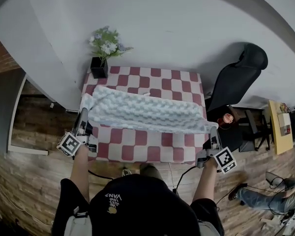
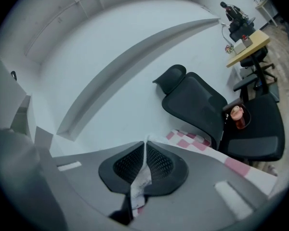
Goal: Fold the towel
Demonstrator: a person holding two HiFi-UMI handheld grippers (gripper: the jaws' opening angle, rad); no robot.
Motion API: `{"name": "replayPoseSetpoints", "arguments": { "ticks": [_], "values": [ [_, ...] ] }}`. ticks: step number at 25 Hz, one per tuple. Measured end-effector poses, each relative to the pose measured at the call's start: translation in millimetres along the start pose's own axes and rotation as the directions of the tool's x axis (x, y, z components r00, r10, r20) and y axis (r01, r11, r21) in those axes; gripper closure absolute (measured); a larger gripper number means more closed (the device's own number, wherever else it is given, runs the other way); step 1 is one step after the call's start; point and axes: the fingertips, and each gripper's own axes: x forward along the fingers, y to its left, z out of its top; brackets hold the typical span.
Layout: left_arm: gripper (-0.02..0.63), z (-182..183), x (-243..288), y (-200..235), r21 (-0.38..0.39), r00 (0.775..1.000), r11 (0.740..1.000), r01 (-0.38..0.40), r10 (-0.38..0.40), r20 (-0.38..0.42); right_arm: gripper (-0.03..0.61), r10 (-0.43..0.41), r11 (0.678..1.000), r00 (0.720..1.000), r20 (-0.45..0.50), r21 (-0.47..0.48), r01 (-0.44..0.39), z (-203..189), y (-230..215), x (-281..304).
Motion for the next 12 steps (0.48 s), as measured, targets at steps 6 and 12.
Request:
{"name": "replayPoseSetpoints", "arguments": {
  "ticks": [6, 12],
  "values": [
    [0.569, -40.4, -79.8, 38.2, 0.010, 0.995, 0.995, -0.099, 0.099, -0.022, 0.563, -0.121, 0.992, 0.990, -0.071, 0.029, 0.123, -53.0, -50.2, -46.0],
    [0.569, -61.7, -140.8, 58.2, -0.036, 0.967, 0.969, -0.246, 0.247, 0.055, 0.563, -0.204, 0.975, 0.971, -0.126, 0.063, 0.213, -91.6, -84.5, -84.3]
  ]
}}
